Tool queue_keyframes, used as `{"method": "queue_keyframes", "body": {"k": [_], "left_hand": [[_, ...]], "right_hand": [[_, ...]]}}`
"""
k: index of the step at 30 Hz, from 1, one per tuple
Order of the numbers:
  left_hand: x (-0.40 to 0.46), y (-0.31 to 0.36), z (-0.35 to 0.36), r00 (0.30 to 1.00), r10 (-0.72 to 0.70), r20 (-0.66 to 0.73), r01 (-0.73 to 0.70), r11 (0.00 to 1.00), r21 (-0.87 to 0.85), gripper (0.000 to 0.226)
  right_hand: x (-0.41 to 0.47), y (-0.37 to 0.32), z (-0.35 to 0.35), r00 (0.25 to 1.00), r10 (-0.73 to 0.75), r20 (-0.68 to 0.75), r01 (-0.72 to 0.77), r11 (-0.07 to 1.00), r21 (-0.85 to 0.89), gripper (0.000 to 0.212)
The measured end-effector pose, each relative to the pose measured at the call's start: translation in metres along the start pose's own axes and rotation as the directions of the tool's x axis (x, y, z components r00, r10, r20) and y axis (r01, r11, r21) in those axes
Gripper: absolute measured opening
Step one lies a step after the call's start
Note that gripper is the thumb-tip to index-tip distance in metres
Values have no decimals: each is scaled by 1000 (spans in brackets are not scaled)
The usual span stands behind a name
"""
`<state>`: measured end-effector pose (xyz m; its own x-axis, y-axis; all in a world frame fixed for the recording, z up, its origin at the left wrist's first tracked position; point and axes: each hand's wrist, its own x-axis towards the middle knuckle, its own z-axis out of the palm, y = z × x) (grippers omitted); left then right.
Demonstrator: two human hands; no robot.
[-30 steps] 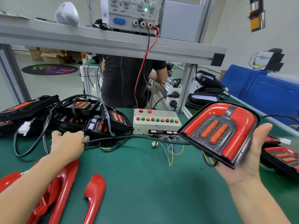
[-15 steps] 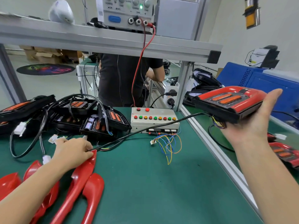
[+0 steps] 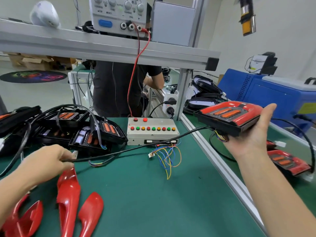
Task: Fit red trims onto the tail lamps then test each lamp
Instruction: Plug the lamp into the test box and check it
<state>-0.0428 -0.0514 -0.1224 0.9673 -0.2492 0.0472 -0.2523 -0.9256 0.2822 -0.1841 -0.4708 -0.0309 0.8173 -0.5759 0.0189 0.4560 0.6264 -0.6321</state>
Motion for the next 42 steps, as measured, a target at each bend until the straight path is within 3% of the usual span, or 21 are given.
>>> {"method": "queue_keyframes", "body": {"k": [5,8,12,15,18,21,23,26,29,32,34,37,40,41,42], "left_hand": [[-11,14,-2,998,50,-44,-49,998,31,36],[-18,22,-1,998,65,-19,-65,998,4,25],[-25,33,-1,994,112,-1,-112,992,-65,36],[-29,44,-4,987,129,-94,-141,981,-135,19],[-31,52,-8,967,107,-229,-164,955,-248,31],[-31,65,-15,944,98,-314,-230,879,-417,32],[-32,77,-19,952,76,-298,-247,769,-590,11],[-35,98,-23,943,72,-326,-303,589,-749,13],[-40,124,-25,915,63,-399,-374,504,-778,21],[-45,148,-21,880,132,-455,-454,515,-727,20],[-49,163,-18,831,241,-500,-541,559,-629,19],[-54,181,-9,727,426,-539,-674,593,-441,13],[-54,194,4,708,484,-514,-695,606,-387,18],[-54,198,9,714,483,-507,-689,614,-385,22],[-54,201,13,718,486,-498,-685,619,-383,26]], "right_hand": [[20,-21,20,992,-45,-115,43,999,-18,73],[29,-31,34,993,-93,-75,92,995,-25,71],[36,-38,40,995,-100,-18,99,994,-50,72],[36,-36,24,996,-67,-56,58,988,-143,69],[32,-23,-12,989,45,-141,-83,957,-279,69],[25,-3,-54,964,192,-186,-248,902,-352,70],[20,9,-77,943,265,-204,-326,862,-388,61],[18,19,-105,919,291,-267,-383,822,-421,45],[20,24,-124,893,257,-370,-431,725,-536,44],[23,23,-129,879,253,-405,-460,673,-579,46],[27,21,-129,893,210,-397,-441,576,-688,47],[34,18,-124,952,39,-302,-298,323,-898,44],[32,18,-108,991,-50,-121,-127,-134,-983,43],[30,19,-103,996,-64,-61,-76,-264,-961,48],[26,20,-97,996,-86,20,-10,-330,-944,52]]}}
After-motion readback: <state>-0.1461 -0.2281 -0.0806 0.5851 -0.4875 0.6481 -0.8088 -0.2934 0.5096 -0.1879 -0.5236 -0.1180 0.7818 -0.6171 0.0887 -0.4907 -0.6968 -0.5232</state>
